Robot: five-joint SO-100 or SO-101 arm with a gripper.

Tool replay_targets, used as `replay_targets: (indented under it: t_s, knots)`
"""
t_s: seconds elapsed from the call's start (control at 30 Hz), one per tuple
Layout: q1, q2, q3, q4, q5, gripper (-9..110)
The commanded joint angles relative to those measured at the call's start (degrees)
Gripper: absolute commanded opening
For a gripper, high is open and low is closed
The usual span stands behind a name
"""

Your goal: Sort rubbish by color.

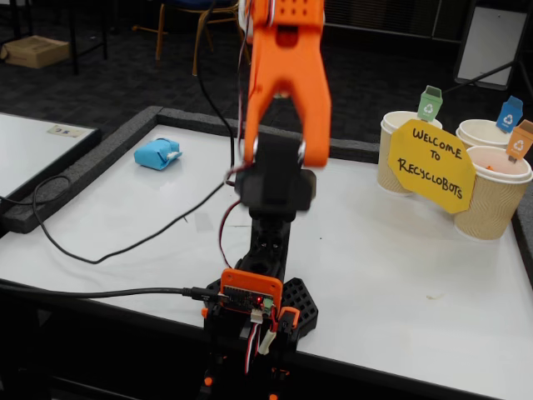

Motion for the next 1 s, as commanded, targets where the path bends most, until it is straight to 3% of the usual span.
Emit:
replay_targets:
  t_s: [0.0, 0.53, 0.97]
  knots:
    - [6.8, 6.7, 1.4, -0.8, 1.1, 0]
    - [25.4, 21.6, 18.2, -11.2, 1.3, 0]
    - [33.7, 26.8, 24.3, -17.2, 14.3, 0]
